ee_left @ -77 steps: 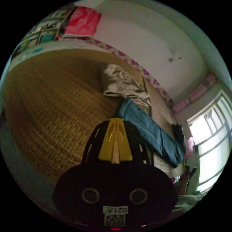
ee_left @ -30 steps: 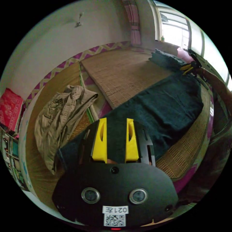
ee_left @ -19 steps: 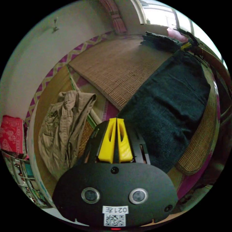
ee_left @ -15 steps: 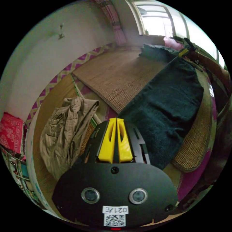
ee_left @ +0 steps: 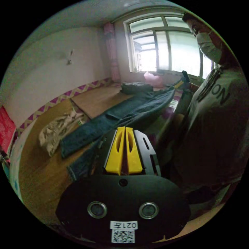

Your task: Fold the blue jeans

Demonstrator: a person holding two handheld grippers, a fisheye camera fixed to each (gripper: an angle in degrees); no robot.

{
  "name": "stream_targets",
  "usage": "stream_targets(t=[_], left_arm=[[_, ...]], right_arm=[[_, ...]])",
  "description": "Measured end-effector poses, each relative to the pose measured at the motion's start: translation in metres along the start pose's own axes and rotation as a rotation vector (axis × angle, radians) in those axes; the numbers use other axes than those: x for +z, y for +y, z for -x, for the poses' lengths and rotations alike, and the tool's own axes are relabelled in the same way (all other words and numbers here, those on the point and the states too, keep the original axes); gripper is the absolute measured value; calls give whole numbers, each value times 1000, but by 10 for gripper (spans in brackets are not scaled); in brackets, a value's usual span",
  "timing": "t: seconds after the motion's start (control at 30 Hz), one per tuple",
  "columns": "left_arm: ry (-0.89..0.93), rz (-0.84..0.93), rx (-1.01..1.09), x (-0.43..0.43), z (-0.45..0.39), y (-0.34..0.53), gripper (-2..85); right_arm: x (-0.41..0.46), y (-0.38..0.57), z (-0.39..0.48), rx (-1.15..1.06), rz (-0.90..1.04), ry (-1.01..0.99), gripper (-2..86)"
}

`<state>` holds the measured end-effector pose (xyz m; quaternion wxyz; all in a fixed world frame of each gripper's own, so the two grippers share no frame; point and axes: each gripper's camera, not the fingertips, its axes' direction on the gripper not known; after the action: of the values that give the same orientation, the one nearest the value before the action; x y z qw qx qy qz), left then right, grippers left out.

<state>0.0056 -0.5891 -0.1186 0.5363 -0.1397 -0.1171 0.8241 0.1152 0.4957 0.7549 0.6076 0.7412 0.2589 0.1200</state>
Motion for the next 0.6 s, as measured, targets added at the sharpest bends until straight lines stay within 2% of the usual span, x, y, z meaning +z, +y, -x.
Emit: stream_targets(t=[0.17, 0.2, 0.33, 0.47, 0.5, 0.6], left_arm=[[8, 155, -159, 35, -27, 72, -9], [10, 98, -210, 28, -28, 86, -9], [28, 68, -268, -4, -32, 105, -9], [-188, -39, -377, -57, -21, 114, -5], [-266, -36, -414, -64, -14, 116, -2], [-353, 32, -491, -62, 9, 121, 20]], right_arm=[[72, 46, 26, 98, 156, -73, -10], [79, 50, 28, 114, 154, -64, -10], [64, 49, 25, 165, 117, -89, -8], [40, 34, 34, 108, 196, -98, -3], [27, 28, 33, 110, 131, -80, 4], [15, 17, 14, 230, -62, -5, 47]])
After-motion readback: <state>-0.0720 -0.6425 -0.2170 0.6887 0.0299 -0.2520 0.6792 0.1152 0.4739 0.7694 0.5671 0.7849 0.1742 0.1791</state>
